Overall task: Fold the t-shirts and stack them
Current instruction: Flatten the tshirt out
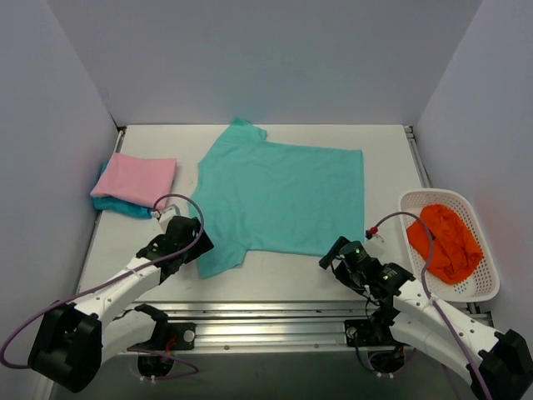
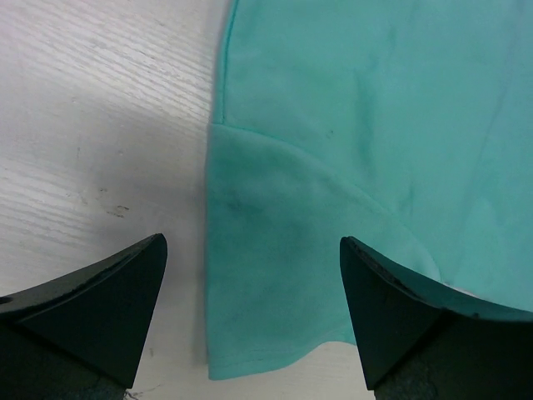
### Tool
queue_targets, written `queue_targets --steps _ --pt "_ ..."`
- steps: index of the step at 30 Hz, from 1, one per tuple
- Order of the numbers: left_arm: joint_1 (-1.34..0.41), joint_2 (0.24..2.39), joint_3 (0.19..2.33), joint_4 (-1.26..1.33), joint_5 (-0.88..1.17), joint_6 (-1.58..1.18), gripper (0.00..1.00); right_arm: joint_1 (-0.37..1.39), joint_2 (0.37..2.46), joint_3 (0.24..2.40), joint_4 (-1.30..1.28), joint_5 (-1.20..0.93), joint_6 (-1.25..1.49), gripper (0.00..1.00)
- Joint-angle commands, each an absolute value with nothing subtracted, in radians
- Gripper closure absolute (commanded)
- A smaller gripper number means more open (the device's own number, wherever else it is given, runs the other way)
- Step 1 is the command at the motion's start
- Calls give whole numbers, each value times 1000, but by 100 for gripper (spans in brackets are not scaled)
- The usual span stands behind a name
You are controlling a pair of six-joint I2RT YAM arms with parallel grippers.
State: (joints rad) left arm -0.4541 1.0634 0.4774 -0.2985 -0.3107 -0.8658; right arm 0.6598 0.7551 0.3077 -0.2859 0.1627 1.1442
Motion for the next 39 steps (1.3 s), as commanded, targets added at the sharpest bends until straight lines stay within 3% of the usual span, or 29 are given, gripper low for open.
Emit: queue_targets --steps 1,3,14,16,18,27,39 --pt "-445 1029 463 -176 -216 -815 6 655 695 360 -472 286 1267 2" --pt "-445 1028 463 -179 -212 -813 6 655 669 374 -572 337 1320 2" --pt "-443 994 451 -184 -195 -810 6 650 712 418 -540 495 1368 9" --pt "-443 988 448 -181 -192 -808 6 644 782 466 -575 587 1367 1" --pt "-443 986 446 -176 -186 -807 6 628 865 491 -537 586 1339 1" --pt "-439 980 442 -166 -175 -802 6 367 1011 451 -311 368 1117 4" --pt "-434 986 437 -152 -169 -804 6 321 1091 422 -199 249 1072 18"
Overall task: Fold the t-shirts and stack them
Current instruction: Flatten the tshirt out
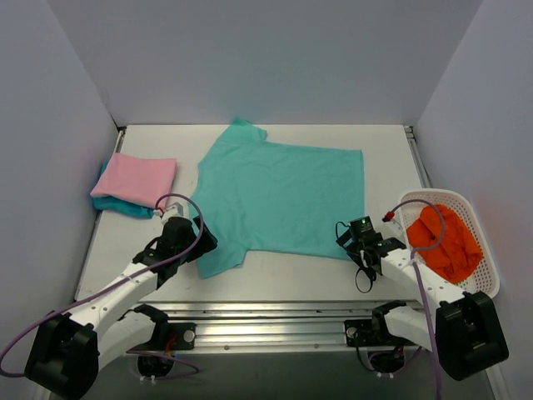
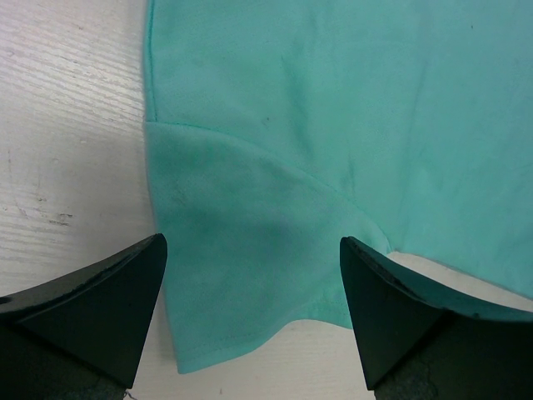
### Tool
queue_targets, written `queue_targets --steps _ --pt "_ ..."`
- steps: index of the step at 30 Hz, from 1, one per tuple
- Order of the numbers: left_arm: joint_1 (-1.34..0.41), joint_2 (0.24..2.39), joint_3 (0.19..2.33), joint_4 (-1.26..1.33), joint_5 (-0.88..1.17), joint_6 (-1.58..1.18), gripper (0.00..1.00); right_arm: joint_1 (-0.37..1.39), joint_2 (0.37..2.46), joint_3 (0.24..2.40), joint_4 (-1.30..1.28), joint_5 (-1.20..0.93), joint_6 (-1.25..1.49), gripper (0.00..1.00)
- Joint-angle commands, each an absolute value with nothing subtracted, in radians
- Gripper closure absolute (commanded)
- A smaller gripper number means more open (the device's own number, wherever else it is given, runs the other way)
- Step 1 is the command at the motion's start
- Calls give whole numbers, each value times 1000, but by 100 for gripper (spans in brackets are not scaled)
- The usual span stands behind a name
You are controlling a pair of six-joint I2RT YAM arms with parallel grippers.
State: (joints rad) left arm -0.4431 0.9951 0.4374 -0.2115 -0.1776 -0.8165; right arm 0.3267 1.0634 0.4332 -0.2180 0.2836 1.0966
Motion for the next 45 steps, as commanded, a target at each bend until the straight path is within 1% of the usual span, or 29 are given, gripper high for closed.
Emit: queue_targets --steps 1,3,6,7,9,10,12,13,15,17,19,23,27,29,31,32,35,42,45 --pt "-433 989 437 -147 -167 -804 6 321 1088 423 -204 249 1071 17" --pt "-433 997 439 -146 -163 -805 6 321 1075 419 -207 249 1071 18" --pt "-430 999 439 -147 -163 -805 6 321 1055 410 -207 241 1071 23" --pt "-428 999 437 -150 -161 -805 6 321 1049 408 -207 244 1068 28" --pt "-428 994 439 -150 -161 -805 6 321 1048 408 -209 245 1069 34" --pt "-428 994 439 -155 -163 -805 6 321 1051 408 -209 250 1071 41" --pt "-426 988 440 -164 -164 -805 6 319 1057 411 -210 250 1066 48" --pt "-426 985 440 -172 -164 -805 6 319 1060 411 -210 250 1066 55" --pt "-426 979 434 -175 -164 -808 6 321 1057 411 -212 250 1068 64" --pt "-426 992 433 -178 -166 -816 6 319 1051 410 -213 253 1065 84" --pt "-426 1011 449 -190 -166 -818 6 319 1045 410 -218 256 1063 100" --pt "-426 1040 482 -239 -149 -819 6 319 1034 408 -218 256 1057 100" --pt "-428 1003 512 -340 -114 -815 6 318 1016 403 -224 253 1054 100" --pt "-430 953 528 -441 -124 -808 6 318 1003 400 -226 253 1052 100" --pt "-430 916 549 -550 -187 -808 6 318 993 397 -226 253 1049 100" --pt "-467 878 545 -555 -208 -822 6 318 991 396 -227 253 1048 100" --pt "-480 854 491 -516 -131 -851 6 311 985 394 -229 258 1042 100" --pt "-483 896 393 -407 -34 -903 6 301 1005 388 -199 238 1029 100" --pt "-486 936 368 -347 -21 -916 3 296 1006 388 -195 232 1028 100"
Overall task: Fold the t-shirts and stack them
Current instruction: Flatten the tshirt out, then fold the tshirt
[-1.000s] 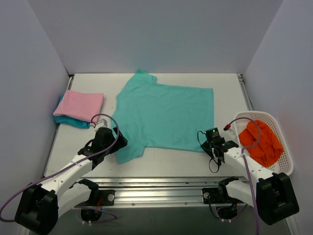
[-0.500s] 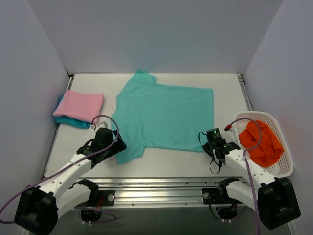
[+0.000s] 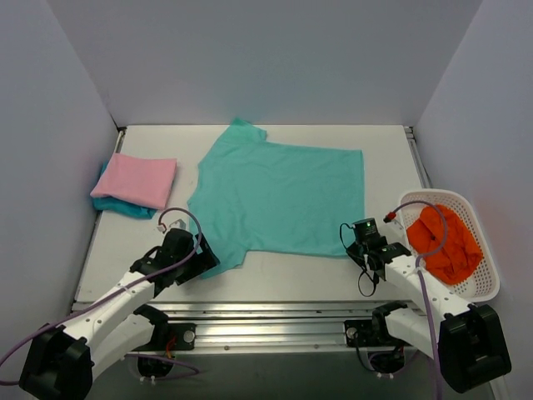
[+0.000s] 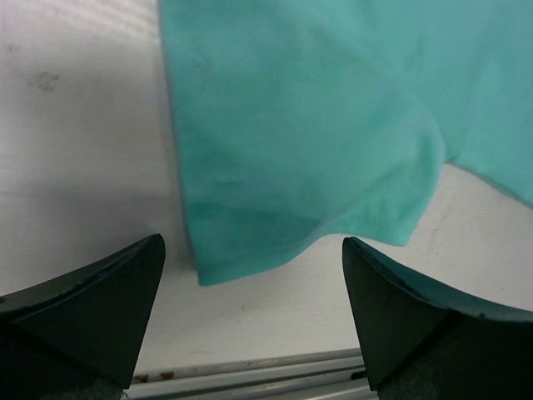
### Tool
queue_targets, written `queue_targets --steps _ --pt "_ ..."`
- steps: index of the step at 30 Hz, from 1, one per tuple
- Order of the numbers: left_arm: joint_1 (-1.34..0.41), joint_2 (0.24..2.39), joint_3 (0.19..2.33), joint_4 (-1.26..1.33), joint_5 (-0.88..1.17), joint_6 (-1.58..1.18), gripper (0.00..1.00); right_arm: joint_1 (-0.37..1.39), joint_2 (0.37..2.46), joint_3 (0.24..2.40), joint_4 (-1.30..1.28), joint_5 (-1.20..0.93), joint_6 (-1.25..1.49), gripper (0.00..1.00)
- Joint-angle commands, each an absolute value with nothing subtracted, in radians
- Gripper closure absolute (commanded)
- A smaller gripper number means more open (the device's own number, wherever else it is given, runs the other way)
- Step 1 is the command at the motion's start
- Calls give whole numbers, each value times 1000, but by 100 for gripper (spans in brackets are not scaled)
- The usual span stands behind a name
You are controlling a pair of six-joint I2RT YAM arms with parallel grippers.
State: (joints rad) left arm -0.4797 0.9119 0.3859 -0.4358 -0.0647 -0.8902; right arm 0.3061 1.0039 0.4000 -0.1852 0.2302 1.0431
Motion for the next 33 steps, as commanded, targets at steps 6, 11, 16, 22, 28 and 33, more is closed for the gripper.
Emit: queue_targets --steps 6,11,16,22,28,33 --pt "-489 1031 353 -275 -32 -923 0 284 1003 387 -196 227 1017 100" --pt "-495 1061 354 -232 -32 -933 15 275 1000 387 -202 222 1009 100" --pt "-497 1054 362 -245 -40 -928 66 268 979 387 -215 229 1003 100" --pt "-500 1025 371 -287 -55 -914 98 267 974 385 -216 227 1003 100" --pt "-515 941 403 -394 -92 -913 98 267 937 391 -255 227 1003 100" --pt "-520 822 463 -523 -147 -905 98 267 855 416 -319 253 1003 100"
